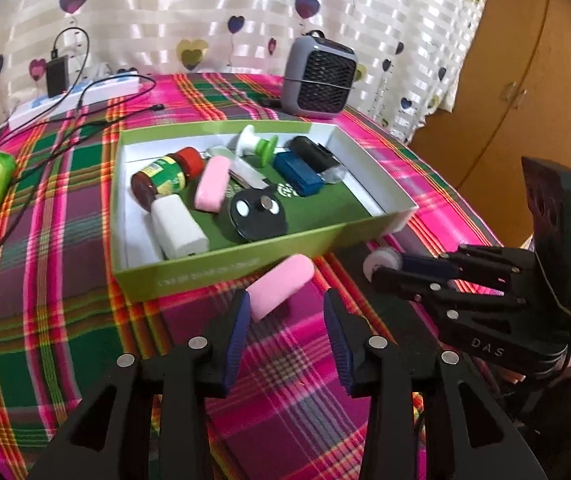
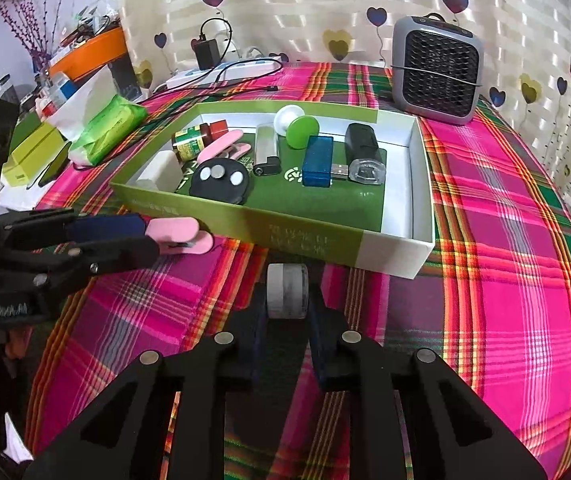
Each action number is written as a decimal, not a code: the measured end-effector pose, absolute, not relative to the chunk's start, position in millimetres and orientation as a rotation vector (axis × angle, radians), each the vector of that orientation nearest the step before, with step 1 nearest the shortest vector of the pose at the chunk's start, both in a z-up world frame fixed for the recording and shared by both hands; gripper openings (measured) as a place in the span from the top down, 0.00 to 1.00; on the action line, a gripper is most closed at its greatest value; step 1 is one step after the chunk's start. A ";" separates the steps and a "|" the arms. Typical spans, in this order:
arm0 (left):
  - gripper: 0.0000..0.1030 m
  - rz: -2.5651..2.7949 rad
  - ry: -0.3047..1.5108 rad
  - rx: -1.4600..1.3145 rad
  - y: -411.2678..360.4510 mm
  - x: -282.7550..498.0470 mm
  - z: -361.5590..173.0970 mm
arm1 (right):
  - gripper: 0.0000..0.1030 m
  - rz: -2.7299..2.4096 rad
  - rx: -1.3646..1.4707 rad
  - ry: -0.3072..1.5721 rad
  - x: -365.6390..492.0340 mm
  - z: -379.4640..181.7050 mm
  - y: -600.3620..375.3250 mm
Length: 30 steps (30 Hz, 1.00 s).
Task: Organize rigid objects
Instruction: 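Close the left tool on the pink block while the right tool lifts the white cap, then carry the pink block with the left tool while the right tool carries the white cap into the box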
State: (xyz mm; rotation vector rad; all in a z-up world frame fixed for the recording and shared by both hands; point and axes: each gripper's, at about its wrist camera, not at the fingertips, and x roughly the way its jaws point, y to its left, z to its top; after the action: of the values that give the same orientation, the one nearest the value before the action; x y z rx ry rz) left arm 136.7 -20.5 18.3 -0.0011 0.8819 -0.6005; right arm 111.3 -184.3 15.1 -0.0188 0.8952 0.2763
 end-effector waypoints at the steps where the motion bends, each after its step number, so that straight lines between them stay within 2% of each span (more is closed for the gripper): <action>1: 0.64 -0.609 0.885 0.003 -22.3 135.8 18.1 | 0.81 0.276 -0.016 0.895 110.9 15.3 -184.9; 30: 0.64 -0.648 0.893 0.134 -51.1 149.0 13.7 | 0.81 0.283 0.004 0.895 108.8 14.2 -196.5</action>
State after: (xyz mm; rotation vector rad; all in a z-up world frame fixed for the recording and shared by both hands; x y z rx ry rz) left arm 149.0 -51.1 13.7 0.1344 0.8932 -0.6479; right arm 108.8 -196.5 14.2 0.0036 0.8947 0.2832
